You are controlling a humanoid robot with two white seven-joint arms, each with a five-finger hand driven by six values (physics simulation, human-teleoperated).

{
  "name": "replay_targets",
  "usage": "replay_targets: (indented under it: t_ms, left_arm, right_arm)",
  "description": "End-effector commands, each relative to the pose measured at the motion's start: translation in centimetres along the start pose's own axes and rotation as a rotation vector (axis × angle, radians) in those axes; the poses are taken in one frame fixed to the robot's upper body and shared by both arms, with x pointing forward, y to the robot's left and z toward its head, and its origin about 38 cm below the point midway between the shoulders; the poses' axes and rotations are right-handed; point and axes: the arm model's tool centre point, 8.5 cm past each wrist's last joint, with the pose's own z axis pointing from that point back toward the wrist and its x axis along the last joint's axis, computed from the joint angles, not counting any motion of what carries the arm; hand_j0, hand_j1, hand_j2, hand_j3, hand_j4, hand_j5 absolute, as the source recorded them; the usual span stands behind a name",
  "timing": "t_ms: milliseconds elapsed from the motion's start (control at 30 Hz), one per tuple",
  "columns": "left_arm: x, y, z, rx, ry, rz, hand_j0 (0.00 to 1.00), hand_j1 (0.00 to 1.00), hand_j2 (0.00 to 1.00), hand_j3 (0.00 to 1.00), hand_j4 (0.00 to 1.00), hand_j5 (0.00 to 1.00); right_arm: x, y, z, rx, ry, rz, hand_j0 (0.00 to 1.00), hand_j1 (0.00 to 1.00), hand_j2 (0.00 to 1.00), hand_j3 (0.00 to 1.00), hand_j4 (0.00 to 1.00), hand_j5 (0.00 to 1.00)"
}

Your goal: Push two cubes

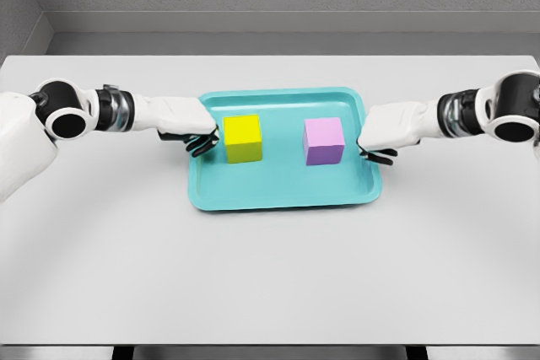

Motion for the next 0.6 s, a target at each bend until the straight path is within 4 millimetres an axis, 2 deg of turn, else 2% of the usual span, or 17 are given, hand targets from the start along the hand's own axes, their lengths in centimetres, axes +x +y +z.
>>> replay_targets:
  t_ms: [0, 233, 333, 367, 567]
  left_arm:
    - [-0.4, 0.0, 0.2, 0.004, 0.011, 0.013, 0.04, 0.04, 0.04, 0.04, 0.04, 0.04]
    - [-0.7, -0.3, -0.8, -0.024, 0.03, 0.002, 0.04, 0.04, 0.04, 0.04, 0.04, 0.04]
    - [-0.6, -0.1, -1.3, -0.033, 0.034, -0.017, 0.04, 0.04, 0.04, 0.04, 0.04, 0.04]
    - [-1.1, -0.2, -1.2, -0.039, 0.049, -0.007, 0.04, 0.04, 0.04, 0.04, 0.04, 0.04]
    - [-1.5, -0.1, -1.8, -0.049, 0.06, -0.001, 0.04, 0.04, 0.04, 0.04, 0.04, 0.04]
  right_arm:
    - [-0.6, 0.3, -0.6, 0.004, 0.008, -0.028, 0.0, 0.0, 0.0, 0.0, 0.0, 0.0]
    - [-2.0, 0.0, -2.2, 0.005, 0.026, -0.077, 0.0, 0.0, 0.0, 0.0, 0.0, 0.0]
    - [-2.6, 0.3, -2.2, 0.011, 0.038, -0.091, 0.0, 0.0, 0.0, 0.0, 0.0, 0.0]
    - [-2.8, 0.5, -2.2, 0.016, 0.044, -0.1, 0.0, 0.0, 0.0, 0.0, 0.0, 0.0]
    - [-2.8, 0.7, -2.3, 0.018, 0.044, -0.104, 0.0, 0.0, 0.0, 0.0, 0.0, 0.0]
